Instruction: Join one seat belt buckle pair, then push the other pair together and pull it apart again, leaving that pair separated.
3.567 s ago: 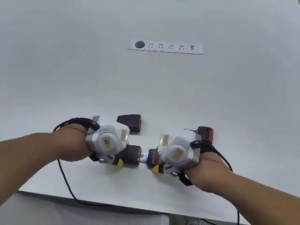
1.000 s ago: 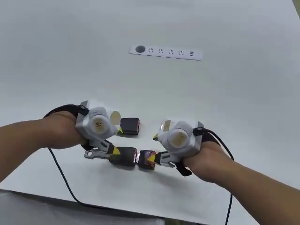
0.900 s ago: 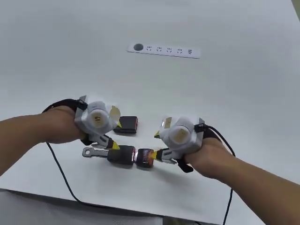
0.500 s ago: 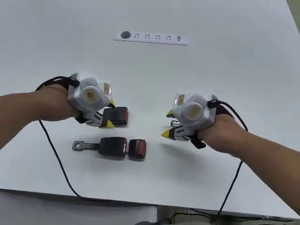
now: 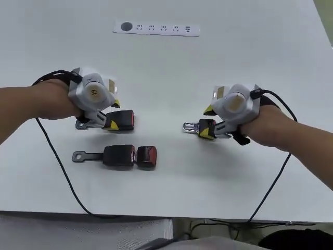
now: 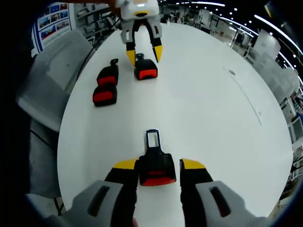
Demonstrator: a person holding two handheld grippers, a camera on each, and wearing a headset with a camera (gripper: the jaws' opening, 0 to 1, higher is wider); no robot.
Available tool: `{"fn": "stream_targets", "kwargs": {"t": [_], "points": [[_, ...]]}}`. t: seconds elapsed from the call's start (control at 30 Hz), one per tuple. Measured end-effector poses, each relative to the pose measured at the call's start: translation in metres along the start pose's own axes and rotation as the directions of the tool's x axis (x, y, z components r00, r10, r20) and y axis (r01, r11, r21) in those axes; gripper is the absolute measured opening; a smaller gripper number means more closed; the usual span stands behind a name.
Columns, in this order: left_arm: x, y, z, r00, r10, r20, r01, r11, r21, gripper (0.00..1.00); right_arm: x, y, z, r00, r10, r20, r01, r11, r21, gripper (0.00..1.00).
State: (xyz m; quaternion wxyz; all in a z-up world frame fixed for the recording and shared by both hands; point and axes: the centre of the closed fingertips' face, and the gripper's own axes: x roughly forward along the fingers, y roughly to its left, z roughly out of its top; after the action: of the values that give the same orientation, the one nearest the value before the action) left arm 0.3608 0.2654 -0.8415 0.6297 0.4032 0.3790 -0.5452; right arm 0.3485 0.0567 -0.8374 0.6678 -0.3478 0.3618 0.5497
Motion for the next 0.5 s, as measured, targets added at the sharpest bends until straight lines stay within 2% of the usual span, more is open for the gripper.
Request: {"fn": "stream_targets", "kwargs": {"t": [0.13,0.2,0.27,0.3,0.37,0.4,0.43,0.5], "points": [[0.004,-0.004,-0.010,0.9997,-0.005,-0.023,0.005,1.000,0.014,0.36,0.002,0.003,-0.012,0.9993,0.024,-0.029,-0.025,0.999,-0.020,0.33],[0.006,-0.005,-0.010,0.9998,-0.009,-0.020,0.010,1.000,0.018,0.33,0.004,0.002,-0.017,0.9988,0.029,-0.039,-0.030,0.999,-0.031,0.33],[0.006,-0.004,-0.010,0.9997,-0.014,-0.018,0.014,1.000,0.013,0.32,0.006,0.003,-0.017,0.9989,0.039,-0.026,-0.040,0.999,-0.032,0.33],[0.006,-0.005,-0.009,0.9994,-0.026,-0.021,0.027,0.999,0.040,0.32,0.006,0.002,-0.017,0.9987,0.046,-0.020,-0.047,0.998,-0.032,0.32],[0.007,-0.005,-0.010,0.9988,-0.036,-0.033,0.038,0.997,0.065,0.31,0.007,0.001,-0.016,0.9989,0.042,-0.020,-0.044,0.995,-0.085,0.31],[0.008,-0.005,-0.010,0.9987,-0.037,-0.036,0.039,0.998,0.057,0.31,0.008,0.002,-0.016,0.9990,0.041,-0.019,-0.042,0.995,-0.088,0.31],[0.008,-0.005,-0.010,0.9983,-0.042,-0.040,0.044,0.997,0.056,0.31,0.008,0.001,-0.016,0.9989,0.046,-0.010,-0.047,0.997,-0.061,0.31],[0.008,-0.004,-0.011,0.9981,-0.049,-0.036,0.050,0.998,0.047,0.31,0.009,-0.001,-0.015,0.9983,0.058,-0.006,-0.058,0.997,-0.052,0.31]]}}
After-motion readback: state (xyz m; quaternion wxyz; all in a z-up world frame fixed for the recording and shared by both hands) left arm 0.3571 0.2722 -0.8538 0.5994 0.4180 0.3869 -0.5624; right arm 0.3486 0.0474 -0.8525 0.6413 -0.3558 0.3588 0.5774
